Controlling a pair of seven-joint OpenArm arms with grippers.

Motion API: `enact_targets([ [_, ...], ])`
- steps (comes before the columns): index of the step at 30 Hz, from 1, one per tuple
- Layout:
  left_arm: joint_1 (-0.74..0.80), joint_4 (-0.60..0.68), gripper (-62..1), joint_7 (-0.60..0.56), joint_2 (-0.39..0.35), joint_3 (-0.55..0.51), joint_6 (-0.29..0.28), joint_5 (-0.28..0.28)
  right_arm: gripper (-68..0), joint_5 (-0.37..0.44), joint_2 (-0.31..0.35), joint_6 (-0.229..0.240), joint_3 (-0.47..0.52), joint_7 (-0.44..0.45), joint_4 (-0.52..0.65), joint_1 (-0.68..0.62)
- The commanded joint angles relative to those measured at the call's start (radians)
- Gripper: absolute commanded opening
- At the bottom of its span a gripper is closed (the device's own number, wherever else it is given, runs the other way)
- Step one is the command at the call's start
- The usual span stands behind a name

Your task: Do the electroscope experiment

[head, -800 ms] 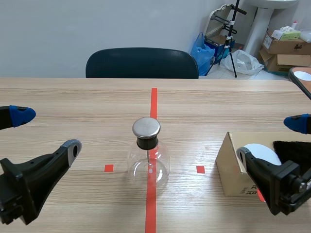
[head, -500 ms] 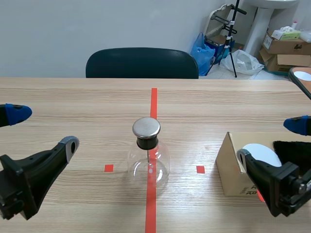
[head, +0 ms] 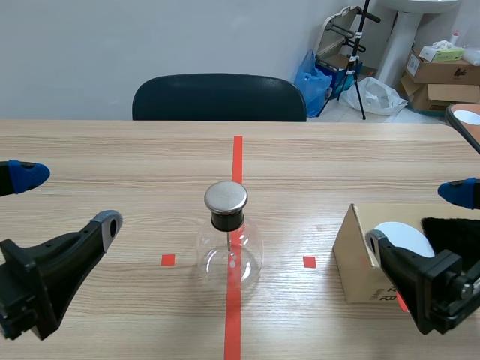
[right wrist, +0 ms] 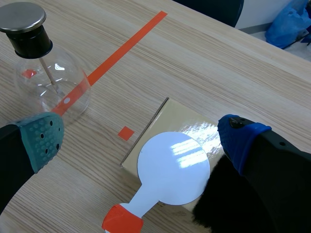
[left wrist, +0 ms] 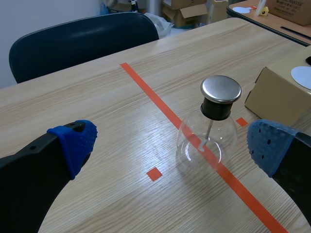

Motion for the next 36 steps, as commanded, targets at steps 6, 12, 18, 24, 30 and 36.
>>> enact_targets([
  [6, 0.0, 0.014, 1.4, -0.016, 0.0, 0.001, -0.006, -0.006, 0.4, 0.011, 0.013, 0.001, 0.002, 0.027, 0.013, 0.006],
  [12, 0.0, 0.014, 1.4, -0.016, 0.0, 0.001, -0.006, -0.006, 0.4, -0.086, 0.013, 0.001, 0.002, 0.026, 0.014, 0.006],
  [18, 0.0, 0.014, 1.4, -0.016, 0.0, 0.001, -0.006, -0.006, 0.4, -0.297, 0.013, 0.001, 0.002, 0.061, 0.054, -0.021],
  [24, 0.0, 0.014, 1.4, -0.016, 0.0, 0.001, -0.006, -0.006, 0.4, -0.657, 0.013, -0.043, 0.002, 0.177, 0.129, -0.159],
  [30, 0.0, 0.014, 1.4, -0.016, 0.0, 0.001, -0.006, -0.006, 0.4, -0.962, -0.01, -0.211, 0.0, 0.236, 0.167, -0.322],
  [36, 0.0, 0.014, 1.4, -0.016, 0.0, 0.001, -0.006, -0.006, 0.4, -1.186, -0.109, -0.377, -0.021, 0.229, 0.166, -0.422],
])
